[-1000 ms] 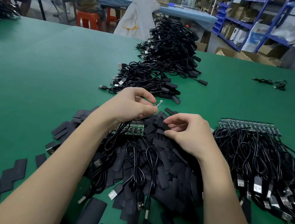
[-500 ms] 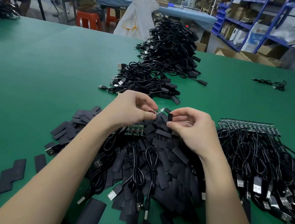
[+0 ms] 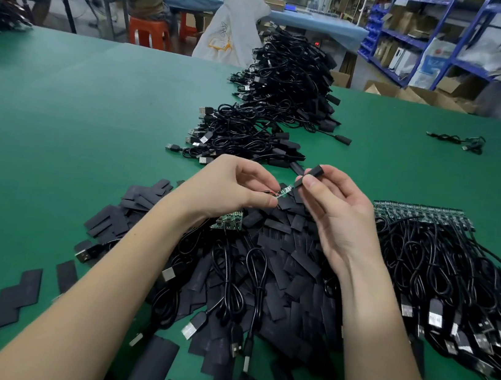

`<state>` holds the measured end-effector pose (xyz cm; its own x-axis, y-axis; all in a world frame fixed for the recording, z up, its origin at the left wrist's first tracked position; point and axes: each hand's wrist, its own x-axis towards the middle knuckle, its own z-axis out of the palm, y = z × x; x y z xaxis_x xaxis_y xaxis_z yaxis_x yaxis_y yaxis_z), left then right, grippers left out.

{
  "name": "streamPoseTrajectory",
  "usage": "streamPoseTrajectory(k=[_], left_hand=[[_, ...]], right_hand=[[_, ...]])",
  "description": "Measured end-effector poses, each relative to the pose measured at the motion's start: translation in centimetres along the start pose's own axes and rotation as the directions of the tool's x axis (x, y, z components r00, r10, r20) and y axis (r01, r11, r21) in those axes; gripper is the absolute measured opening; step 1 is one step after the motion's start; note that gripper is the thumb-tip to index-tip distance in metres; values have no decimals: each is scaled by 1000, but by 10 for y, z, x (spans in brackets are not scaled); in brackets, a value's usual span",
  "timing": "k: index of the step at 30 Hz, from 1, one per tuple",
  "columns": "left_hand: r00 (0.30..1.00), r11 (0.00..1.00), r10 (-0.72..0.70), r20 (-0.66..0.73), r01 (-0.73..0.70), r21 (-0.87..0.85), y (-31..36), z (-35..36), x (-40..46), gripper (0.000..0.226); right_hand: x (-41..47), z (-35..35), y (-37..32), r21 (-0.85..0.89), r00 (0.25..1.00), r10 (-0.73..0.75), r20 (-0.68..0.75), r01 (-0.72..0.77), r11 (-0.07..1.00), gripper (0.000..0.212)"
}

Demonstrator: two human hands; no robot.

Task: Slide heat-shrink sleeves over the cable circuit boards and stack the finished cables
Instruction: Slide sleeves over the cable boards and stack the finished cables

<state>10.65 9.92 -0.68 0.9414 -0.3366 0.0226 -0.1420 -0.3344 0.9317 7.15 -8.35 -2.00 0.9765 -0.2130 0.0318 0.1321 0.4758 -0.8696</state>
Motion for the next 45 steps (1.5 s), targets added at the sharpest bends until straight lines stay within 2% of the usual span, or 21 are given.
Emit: streamPoseTrajectory(k=[7, 11, 15, 20, 27, 31, 40, 45], left_hand=[[1000, 999, 24, -1, -24, -22, 0, -1, -1, 18], [999, 999, 45, 9, -44, -31, 0, -1, -2, 19], [998, 998, 59, 32, -58, -26, 1, -4, -3, 20], [998, 998, 55, 33, -54, -27, 2, -4, -3, 19], [997, 997, 73, 23, -73, 5, 0, -2, 0, 20], [994, 994, 110, 19, -110, 4, 1, -1, 1, 20], [991, 991, 135, 6, -135, -20, 0, -1, 2, 20], [987, 987, 157, 9, -157, -37, 0, 2, 2, 20]], right_hand=[[1, 0, 3, 3, 999, -18, 35, 18, 1000, 24], [2, -5, 1, 47, 992, 63, 107, -68, 997, 25], [2, -9, -1, 83, 980, 129, 151, -142, 986, 36], [4, -10, 0, 115, 967, 179, 181, -202, 973, 34], [5, -10, 2, 45, 977, 137, 162, -146, 988, 39], [5, -10, 2, 71, 976, 107, 189, -123, 990, 35], [4, -8, 5, 73, 976, 143, 168, -157, 985, 27], [2, -3, 6, 24, 978, 140, 157, -146, 989, 30]])
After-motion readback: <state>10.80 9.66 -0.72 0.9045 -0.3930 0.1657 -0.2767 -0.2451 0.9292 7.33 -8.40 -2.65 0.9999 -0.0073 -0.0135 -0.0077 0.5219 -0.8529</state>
